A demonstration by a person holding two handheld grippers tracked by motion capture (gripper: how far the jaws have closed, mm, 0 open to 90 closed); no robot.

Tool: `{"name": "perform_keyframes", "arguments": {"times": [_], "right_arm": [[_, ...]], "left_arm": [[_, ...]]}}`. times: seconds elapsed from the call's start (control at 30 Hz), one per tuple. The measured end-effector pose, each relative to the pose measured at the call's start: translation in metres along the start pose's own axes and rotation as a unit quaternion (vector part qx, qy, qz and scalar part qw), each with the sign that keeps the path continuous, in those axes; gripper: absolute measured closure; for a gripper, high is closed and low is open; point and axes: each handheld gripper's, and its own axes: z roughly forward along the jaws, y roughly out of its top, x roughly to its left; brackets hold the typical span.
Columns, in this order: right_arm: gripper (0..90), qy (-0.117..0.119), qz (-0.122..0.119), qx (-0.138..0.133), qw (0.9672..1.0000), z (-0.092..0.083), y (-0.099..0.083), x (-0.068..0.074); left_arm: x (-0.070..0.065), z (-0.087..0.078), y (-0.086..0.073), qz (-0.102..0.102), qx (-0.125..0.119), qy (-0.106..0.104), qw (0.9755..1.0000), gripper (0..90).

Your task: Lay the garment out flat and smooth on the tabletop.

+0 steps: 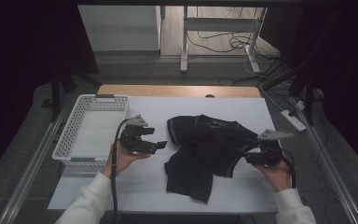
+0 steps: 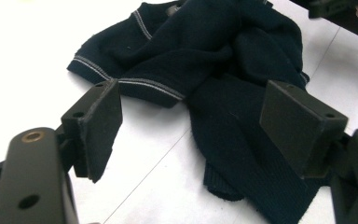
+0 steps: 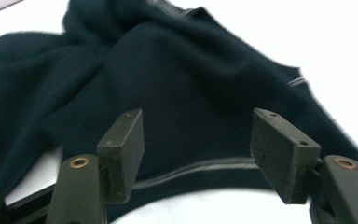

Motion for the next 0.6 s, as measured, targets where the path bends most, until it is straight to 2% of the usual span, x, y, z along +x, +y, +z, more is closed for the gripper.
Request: {"name": "perform_keyframes", "arguments": {"times": [0.1, 0.3, 0.6], "right_arm": [[35.1, 0.010, -0.008, 0.005, 0.9999, -0.003, -0.009, 0.015], [35.0, 0.034, -0.026, 0.010, 0.9990, -0.005, -0.017, 0.045], [34.1, 0.056, -0.046, 0.039, 0.9966, 0.008, -0.031, 0.072]], "left_arm": [[0.000, 0.002, 0.001, 0.002, 0.002, 0.000, 1.0000, 21.5], [-0.001, 0.002, 0.001, 0.003, 0.001, -0.001, 1.0000, 21.5], [-0.002, -0.001, 0.001, 0.004, -0.001, -0.001, 1.0000, 21.5]]}}
